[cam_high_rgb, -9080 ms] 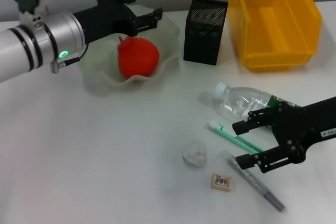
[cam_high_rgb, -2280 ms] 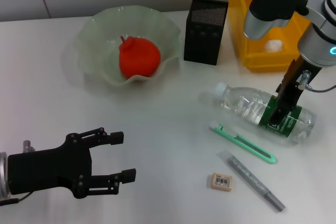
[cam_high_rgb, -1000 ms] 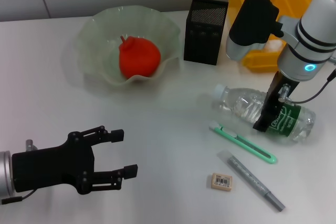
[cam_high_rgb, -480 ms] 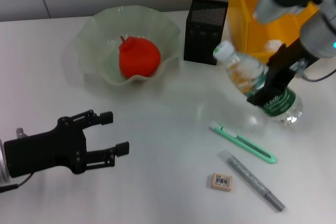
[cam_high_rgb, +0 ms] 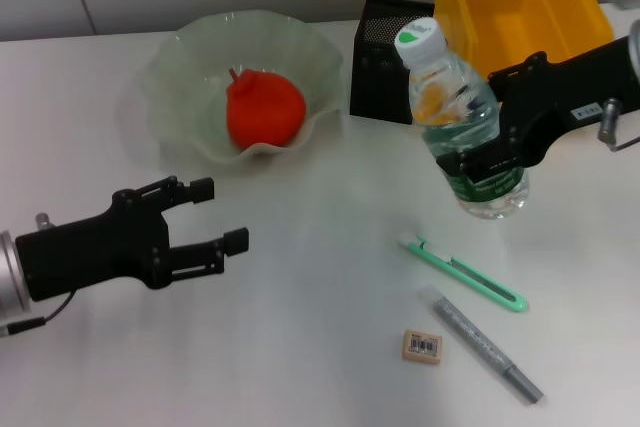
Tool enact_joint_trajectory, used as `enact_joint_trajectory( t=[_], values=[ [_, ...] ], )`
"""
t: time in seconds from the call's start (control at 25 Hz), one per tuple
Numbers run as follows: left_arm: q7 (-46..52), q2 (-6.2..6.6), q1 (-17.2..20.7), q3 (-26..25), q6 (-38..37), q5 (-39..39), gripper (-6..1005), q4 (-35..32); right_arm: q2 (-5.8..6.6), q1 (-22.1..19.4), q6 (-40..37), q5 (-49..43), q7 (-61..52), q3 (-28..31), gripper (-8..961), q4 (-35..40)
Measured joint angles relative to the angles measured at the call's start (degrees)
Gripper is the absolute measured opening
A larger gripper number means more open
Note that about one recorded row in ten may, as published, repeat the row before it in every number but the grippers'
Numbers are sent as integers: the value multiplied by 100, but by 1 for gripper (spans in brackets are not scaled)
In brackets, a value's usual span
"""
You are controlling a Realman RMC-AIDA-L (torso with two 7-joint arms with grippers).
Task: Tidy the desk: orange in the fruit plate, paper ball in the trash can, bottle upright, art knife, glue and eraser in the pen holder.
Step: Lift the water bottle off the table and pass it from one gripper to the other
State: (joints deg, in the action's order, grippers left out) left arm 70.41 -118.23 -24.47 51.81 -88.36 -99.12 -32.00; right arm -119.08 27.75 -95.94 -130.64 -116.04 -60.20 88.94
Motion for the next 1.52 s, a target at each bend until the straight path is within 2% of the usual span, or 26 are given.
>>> enact_joint_trajectory(
  t=[0.12, 0.2, 0.44, 0.48, 0.52, 0.6, 0.68, 0.72, 0.92, 1.12, 1.2, 1.52],
  values=[
    [57, -3, -68, -75, 28, 7, 863, 1, -1, -128, 24, 465, 444, 160, 767, -187],
    [291, 0, -180, -243, 43, 22, 863, -4, 3, -251, 70, 1145, 1183, 444, 767, -711],
    [403, 15, -224, -315, 29, 32, 862, -30, 3, -317, 123, 1793, 2181, 667, 767, -1564],
    [633, 83, -338, -390, -6, 61, 862, -126, 3, -302, 156, 1875, 2376, 671, 767, -1776],
    [633, 83, -338, -390, -6, 61, 862, -126, 2, -283, 181, 1929, 2509, 671, 767, -1942],
    [757, 125, -443, -395, -10, 72, 862, -146, 2, -144, 308, 2101, 3023, 674, 767, -2572],
    [757, 125, -443, -395, -10, 72, 862, -146, 4, -73, 344, 2139, 3177, 676, 767, -2780],
    [869, 137, -635, -397, -36, 76, 862, -164, 5, 5, 375, 2168, 3305, 677, 767, -2965],
    [1210, 166, -877, -389, -424, 66, 863, -201, -13, 379, 705, 2195, 3846, 600, 767, -3653],
    [1217, 168, -888, -453, -625, 79, 863, -226, -21, 815, 903, 2204, 4149, 579, 767, -4371],
    [1159, 130, -889, -566, -676, 79, 863, -230, -26, 1035, 1017, 2215, 4307, 579, 767, -4752],
    [789, 42, -870, -760, -612, 87, 862, -232, -28, 1399, 1268, 2278, 4598, 567, 767, -5418]
  ],
)
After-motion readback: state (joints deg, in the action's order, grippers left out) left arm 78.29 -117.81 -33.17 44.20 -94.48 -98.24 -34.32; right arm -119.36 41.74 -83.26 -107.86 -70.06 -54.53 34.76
